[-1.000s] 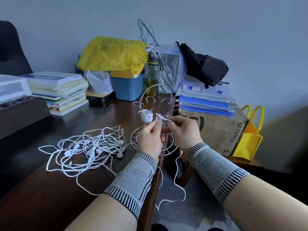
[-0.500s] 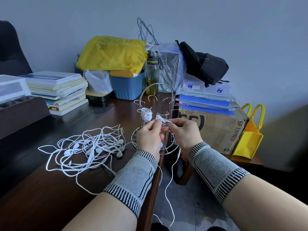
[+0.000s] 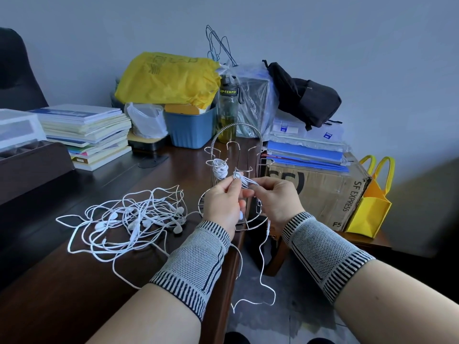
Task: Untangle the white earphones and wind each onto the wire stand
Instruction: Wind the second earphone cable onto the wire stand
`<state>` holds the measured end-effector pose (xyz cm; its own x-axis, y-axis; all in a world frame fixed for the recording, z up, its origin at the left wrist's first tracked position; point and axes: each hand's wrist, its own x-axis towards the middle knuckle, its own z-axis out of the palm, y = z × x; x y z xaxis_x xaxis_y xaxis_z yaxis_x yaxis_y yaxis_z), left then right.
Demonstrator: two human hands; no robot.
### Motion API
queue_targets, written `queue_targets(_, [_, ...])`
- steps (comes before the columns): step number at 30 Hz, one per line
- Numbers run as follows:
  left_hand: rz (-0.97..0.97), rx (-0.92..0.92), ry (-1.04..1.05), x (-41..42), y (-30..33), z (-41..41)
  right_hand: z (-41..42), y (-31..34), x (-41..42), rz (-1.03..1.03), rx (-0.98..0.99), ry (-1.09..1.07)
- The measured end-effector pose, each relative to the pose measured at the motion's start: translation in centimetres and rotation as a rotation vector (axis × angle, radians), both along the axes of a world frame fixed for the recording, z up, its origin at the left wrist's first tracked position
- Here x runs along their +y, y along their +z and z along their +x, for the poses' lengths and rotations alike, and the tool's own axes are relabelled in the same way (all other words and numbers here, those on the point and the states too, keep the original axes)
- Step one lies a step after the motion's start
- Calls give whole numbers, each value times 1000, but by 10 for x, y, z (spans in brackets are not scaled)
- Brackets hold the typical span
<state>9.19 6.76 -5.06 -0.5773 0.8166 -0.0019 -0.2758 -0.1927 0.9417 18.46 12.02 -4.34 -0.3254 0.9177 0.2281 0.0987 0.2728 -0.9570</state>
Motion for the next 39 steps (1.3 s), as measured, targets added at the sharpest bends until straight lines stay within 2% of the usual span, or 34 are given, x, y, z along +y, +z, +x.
queue_targets(7, [-19, 152, 61, 2, 2, -3, 2, 2, -4, 56, -49, 5])
queue_targets(12, [-33, 181, 104, 1, -3, -6, 3, 1, -9, -50, 64, -16])
queue_targets(14, [-24, 159, 106, 1, -4, -5, 3, -1, -11, 20, 7, -58])
queue_targets(18, [-19, 163, 114, 0, -3, -2, 1, 0, -13, 286, -134, -187])
queue_targets(23, [19, 67, 118, 4, -5, -2, -9, 4, -24, 731, -261, -248])
queue_targets(25, [70, -31, 62, 3, -1, 2, -15, 5, -28, 797, -293, -227])
queue_targets(28, [58, 40, 8, 2, -1, -2, -18, 5, -32, 889, -385, -224])
queue_targets(31, [21, 21, 5, 3, -4, -5, -16, 6, -32, 973, -470, -192])
queue_targets(34, [84, -43, 18, 0, -1, -1, -10, 8, -33, 1086, -537, -196])
queue_targets(35, [104, -66, 20, -2, 0, 0, -6, 8, -33, 1100, -550, -204])
queue_targets(37, [62, 29, 67, -3, 1, -2, 5, 5, -31, 1078, -538, -226])
queue_targets(39, [13, 116, 104, -5, 1, -3, 16, 4, -25, 951, -505, -239])
